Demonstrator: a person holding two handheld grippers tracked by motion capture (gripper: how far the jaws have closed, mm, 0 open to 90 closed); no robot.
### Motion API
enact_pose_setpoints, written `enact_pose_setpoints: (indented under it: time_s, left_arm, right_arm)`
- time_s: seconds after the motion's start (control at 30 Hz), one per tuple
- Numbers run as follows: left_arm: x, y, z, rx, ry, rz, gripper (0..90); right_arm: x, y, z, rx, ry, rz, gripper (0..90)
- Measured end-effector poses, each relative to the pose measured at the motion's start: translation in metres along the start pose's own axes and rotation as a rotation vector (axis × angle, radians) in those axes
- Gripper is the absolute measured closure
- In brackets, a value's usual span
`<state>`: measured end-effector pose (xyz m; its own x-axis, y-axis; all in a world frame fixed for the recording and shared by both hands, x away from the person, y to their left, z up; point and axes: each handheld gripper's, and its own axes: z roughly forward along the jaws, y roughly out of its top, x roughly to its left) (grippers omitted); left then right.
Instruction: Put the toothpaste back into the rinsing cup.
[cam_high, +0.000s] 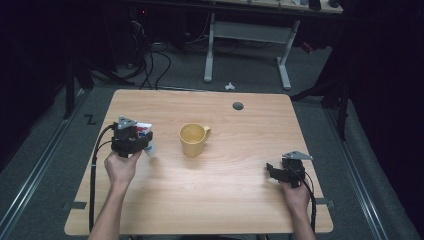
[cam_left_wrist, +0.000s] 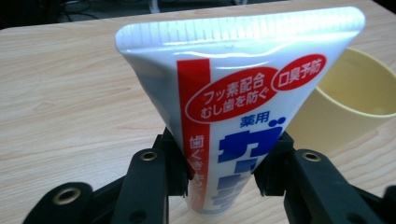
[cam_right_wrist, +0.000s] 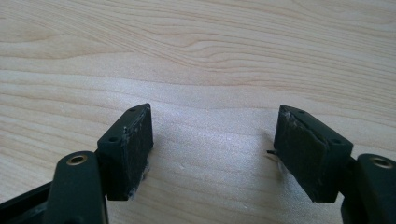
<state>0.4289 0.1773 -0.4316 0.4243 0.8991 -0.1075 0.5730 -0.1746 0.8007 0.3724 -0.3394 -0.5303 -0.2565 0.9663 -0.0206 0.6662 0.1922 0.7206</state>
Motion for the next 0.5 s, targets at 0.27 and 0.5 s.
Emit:
enact_pose_setpoints:
  time_s: [0.27,0.5]
  left_arm:
    - [-0.007,0.008,-0.003,0.0,-0.021,0.021,62.6]
    - [-0.013,0.014,-0.005,-0.005,-0.041,0.04,62.6]
  right_arm:
    - [0.0,0.0,0.0,0.0,0.0,0.0,28.4]
    - [0.0,0.0,0.0,0.0,0.0,0.0,28.3]
